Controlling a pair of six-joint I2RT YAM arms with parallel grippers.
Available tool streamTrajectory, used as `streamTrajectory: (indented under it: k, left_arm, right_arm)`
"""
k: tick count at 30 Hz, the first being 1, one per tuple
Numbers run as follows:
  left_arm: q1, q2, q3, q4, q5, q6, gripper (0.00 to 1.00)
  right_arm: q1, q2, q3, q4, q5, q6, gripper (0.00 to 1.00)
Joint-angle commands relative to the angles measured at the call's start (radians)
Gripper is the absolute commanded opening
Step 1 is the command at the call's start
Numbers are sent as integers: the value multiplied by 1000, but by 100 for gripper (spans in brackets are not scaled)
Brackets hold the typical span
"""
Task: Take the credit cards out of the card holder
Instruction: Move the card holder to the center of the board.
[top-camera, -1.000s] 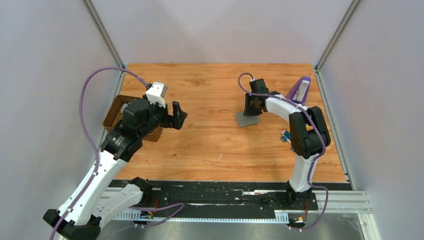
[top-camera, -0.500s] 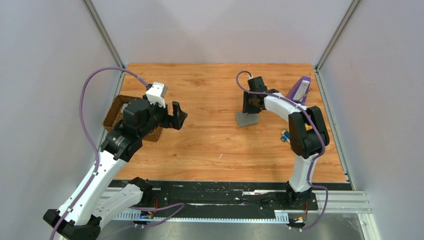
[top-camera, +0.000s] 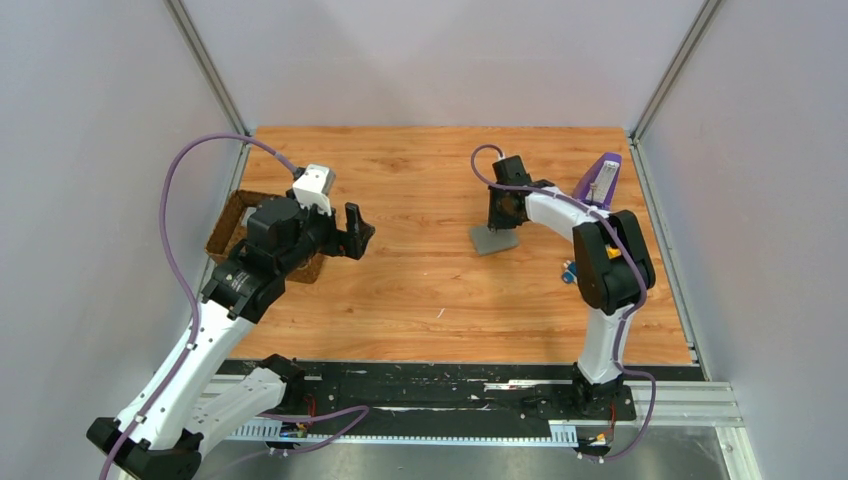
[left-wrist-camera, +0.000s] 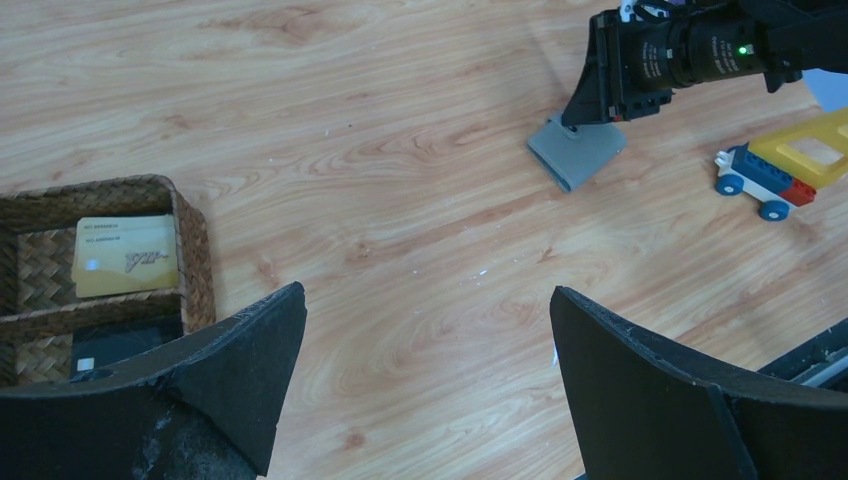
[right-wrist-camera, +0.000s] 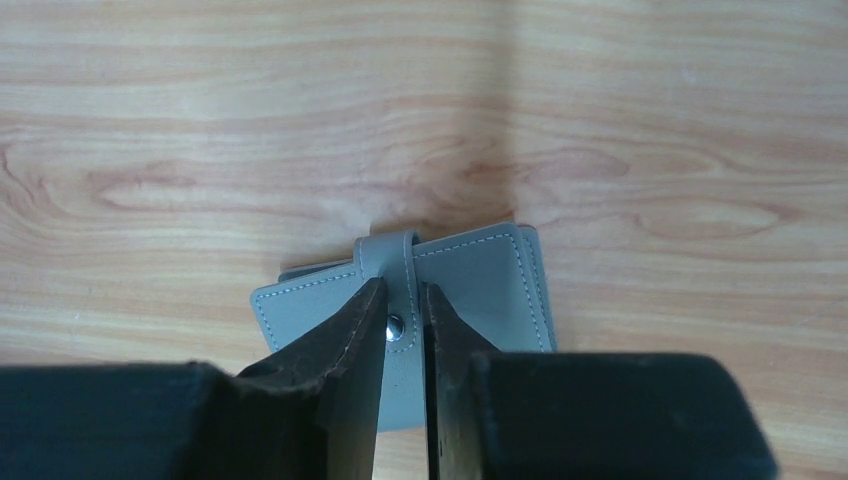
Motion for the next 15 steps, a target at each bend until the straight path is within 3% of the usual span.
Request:
streamTrajectory:
  k: [1,7,15]
  left_arm:
    - [3,9,14,4,-32,23,100]
    - [3,10,10,2,-44,25,100]
    - [2,70,41,-52,-21,6,100]
  right_arm:
    - [56,-54,-78,-66,-13,84,18]
    - [144,-147,-185,-125,-27,272,17]
    - [229,-278,-354,-92,-203,645,17]
